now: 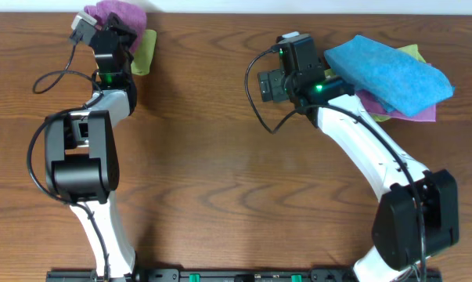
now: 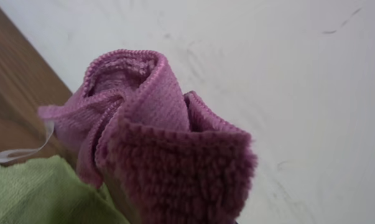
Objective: Fold the cloth
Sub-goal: 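Lower the purple cloth onto the green cloth with the left gripper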
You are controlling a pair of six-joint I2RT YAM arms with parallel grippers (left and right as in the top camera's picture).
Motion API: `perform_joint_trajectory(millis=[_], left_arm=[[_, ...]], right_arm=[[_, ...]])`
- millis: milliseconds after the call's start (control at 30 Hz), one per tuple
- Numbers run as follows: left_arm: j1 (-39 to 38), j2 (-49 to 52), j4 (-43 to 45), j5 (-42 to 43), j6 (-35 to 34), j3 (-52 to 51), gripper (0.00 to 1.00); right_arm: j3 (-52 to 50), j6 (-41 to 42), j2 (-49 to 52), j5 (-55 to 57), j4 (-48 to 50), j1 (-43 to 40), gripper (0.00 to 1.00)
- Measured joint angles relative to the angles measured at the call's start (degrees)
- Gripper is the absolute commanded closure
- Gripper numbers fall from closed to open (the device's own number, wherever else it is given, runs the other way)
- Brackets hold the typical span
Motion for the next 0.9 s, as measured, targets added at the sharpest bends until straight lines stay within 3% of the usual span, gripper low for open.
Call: perform_joint_trajectory(millis=[400,700,900], left_arm=[[-1.2,4.7,-1.2,0.3,-0.4,0.0,0.94],[-1.5,5.0,-9.4,0.6,0.3,0.2,0.94],[-0.7,5.0,-9.9,0.0,3.3,0.2,0.94]], right_arm=[[0.0,-0.1,0.0,0.0,1.3,0.0,0.01],[0.0,-0.1,0.0,0.0,1.5,0.0,0.01],[0.0,-0.1,0.0,0.0,1.5,0.0,0.01]])
